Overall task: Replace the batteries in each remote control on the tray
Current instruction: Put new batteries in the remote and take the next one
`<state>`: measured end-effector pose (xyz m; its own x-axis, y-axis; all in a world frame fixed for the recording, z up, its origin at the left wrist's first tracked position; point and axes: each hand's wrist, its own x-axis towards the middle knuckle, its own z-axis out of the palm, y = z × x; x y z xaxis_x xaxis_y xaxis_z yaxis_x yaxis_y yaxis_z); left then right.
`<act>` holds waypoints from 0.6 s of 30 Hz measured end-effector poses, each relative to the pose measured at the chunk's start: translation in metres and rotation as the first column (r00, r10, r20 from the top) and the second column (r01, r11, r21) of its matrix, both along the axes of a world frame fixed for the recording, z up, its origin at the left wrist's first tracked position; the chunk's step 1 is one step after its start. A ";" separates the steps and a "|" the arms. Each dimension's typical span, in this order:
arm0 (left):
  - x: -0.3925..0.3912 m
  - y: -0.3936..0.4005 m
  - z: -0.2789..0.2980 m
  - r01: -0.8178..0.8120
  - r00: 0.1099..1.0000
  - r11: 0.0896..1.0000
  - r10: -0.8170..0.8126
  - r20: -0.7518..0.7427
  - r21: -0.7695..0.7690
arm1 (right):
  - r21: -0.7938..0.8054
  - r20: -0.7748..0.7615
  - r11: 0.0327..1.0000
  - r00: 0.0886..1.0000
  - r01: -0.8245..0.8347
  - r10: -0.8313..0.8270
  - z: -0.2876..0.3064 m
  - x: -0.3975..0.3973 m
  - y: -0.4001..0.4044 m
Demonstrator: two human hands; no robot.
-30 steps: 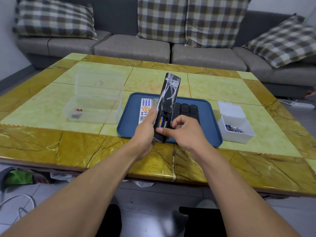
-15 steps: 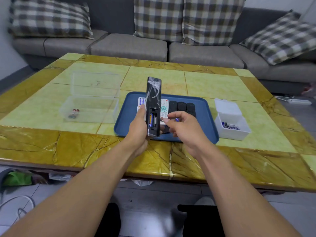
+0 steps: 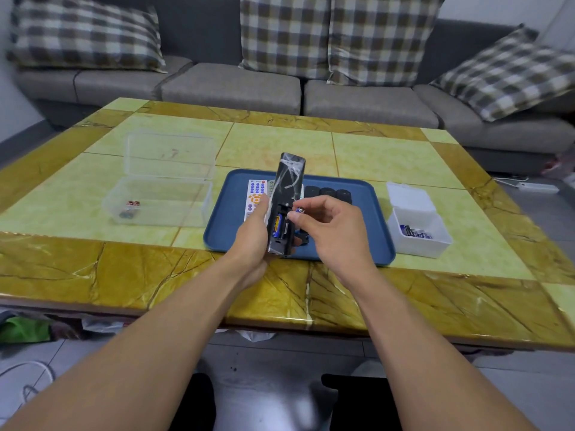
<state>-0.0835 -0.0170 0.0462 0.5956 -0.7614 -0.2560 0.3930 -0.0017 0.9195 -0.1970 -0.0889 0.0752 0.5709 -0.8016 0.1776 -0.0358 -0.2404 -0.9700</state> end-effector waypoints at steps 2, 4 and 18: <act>-0.003 -0.001 0.002 0.014 1.000 1.000 -0.014 -0.003 0.004 | -0.007 -0.036 1.000 0.999 0.016 -0.017 -0.003 0.001 -0.001; -0.004 -0.001 0.002 0.022 1.000 1.000 -0.022 -0.004 0.002 | -0.069 -0.109 0.996 0.992 0.048 -0.055 -0.006 0.003 -0.002; 0.002 0.003 0.002 -0.098 0.994 0.994 0.100 0.041 -0.036 | -0.598 -0.431 0.797 0.873 -0.089 -0.227 -0.005 0.012 0.009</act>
<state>-0.0811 -0.0140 0.0483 0.6784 -0.7059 -0.2038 0.3503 0.0669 0.9343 -0.1849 -0.0795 0.0700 0.6547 -0.6684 0.3531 -0.4746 -0.7270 -0.4962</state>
